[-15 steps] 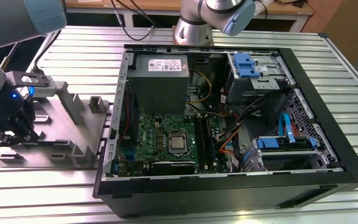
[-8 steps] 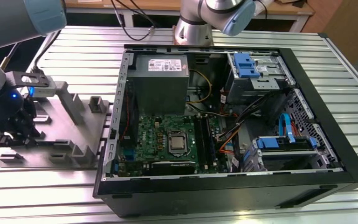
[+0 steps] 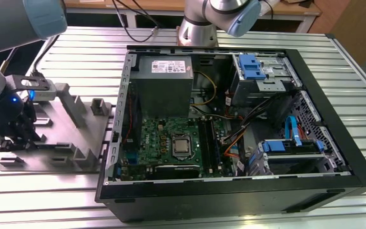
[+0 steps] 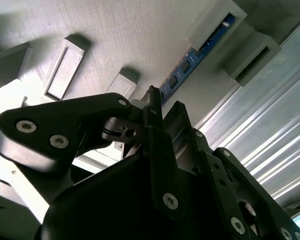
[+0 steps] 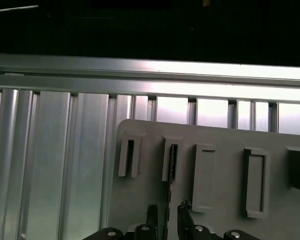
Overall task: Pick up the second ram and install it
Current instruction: 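Pick up the second ram and move it above second insertion slot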
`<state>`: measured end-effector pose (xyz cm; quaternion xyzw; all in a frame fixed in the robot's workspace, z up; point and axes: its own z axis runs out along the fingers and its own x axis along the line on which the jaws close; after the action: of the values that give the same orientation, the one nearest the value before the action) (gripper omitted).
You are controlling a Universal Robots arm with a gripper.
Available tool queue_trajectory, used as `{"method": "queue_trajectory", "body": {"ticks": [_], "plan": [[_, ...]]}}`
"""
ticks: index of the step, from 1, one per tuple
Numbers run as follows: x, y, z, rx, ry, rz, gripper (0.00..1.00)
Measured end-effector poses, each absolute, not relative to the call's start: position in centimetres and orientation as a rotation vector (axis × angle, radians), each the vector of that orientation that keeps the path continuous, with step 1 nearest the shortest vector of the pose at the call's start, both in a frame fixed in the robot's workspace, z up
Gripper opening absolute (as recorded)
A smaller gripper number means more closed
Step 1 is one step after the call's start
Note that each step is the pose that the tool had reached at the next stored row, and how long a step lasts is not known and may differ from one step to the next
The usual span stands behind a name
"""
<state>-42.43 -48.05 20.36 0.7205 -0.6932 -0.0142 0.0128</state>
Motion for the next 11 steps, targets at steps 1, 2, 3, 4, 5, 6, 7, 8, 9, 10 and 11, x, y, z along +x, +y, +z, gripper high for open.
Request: {"method": "queue_trajectory", "body": {"ticks": [1,2,3,4,5,6,7,8,9,10,11], "plan": [[-42.44,-48.05,20.27,2.246,-2.159,-0.044,0.3],[-42.44,-48.04,20.17,2.247,-2.158,-0.044,0.3],[-42.45,-48.04,20.13,2.247,-2.157,-0.044,0.3],[-42.45,-48.04,20.1,2.248,-2.157,-0.044,0.3],[-42.45,-48.04,20.05,2.248,-2.156,-0.043,0.3],[-42.45,-48.04,20.05,2.248,-2.156,-0.043,0.3],[-42.45,-48.04,20.04,2.248,-2.156,-0.043,0.3],[-42.45,-48.04,20.05,2.248,-2.156,-0.043,0.3],[-42.45,-48.04,20.04,2.248,-2.156,-0.043,0.3],[-42.45,-48.04,20.04,2.248,-2.156,-0.043,0.3],[-42.45,-48.04,20.04,2.248,-2.156,-0.043,0.3]]}}
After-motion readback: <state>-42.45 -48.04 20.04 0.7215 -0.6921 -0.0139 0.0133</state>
